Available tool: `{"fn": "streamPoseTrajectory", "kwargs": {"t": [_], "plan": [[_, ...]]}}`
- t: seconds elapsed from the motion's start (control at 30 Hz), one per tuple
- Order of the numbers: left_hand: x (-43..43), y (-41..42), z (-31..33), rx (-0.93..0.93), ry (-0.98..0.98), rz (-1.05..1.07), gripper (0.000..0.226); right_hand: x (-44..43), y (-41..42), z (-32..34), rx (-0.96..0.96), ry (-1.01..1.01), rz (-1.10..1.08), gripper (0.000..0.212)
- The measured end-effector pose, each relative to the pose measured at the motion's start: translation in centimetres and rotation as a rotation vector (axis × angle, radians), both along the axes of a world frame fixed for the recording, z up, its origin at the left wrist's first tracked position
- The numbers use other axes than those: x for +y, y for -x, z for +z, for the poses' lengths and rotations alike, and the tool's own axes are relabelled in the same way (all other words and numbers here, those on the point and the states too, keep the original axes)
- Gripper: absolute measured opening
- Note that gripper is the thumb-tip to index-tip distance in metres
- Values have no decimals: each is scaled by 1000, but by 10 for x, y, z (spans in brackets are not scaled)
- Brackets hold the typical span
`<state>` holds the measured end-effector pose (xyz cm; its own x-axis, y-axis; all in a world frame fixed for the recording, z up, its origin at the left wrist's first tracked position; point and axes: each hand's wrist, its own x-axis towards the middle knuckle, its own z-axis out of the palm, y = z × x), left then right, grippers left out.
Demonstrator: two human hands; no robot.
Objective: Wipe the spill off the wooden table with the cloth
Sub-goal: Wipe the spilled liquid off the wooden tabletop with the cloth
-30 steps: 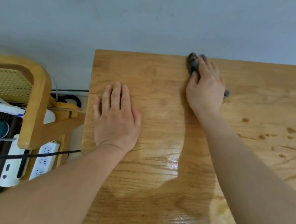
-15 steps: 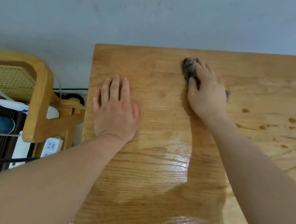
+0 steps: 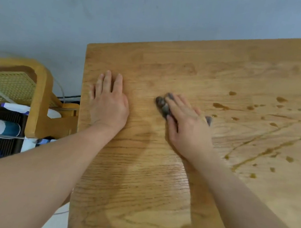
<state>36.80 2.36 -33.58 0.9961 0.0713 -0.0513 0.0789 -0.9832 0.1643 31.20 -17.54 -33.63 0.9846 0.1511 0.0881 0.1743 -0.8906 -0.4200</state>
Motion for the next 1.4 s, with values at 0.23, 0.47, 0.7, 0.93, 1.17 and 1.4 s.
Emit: {"fn": "streamPoseTrajectory", "kwargs": {"t": [0.23,0.47,0.7,0.93,1.17,1.4], "plan": [[-38,42,-3,-38,55,-129,52,29,65,-2,56,7,-116,48],[-38,35,-1,-29,46,-107,52,24,51,-2,38,-4,-26,47],[-38,40,-2,-24,52,-112,53,28,36,-3,68,9,-225,50],[-38,37,-2,-42,47,-111,52,23,116,-4,63,30,-123,49],[-37,45,-1,-26,24,-130,52,29,90,-3,93,8,-304,48],[-46,61,2,47,15,-231,57,-69,188,0,83,83,-678,50]]}}
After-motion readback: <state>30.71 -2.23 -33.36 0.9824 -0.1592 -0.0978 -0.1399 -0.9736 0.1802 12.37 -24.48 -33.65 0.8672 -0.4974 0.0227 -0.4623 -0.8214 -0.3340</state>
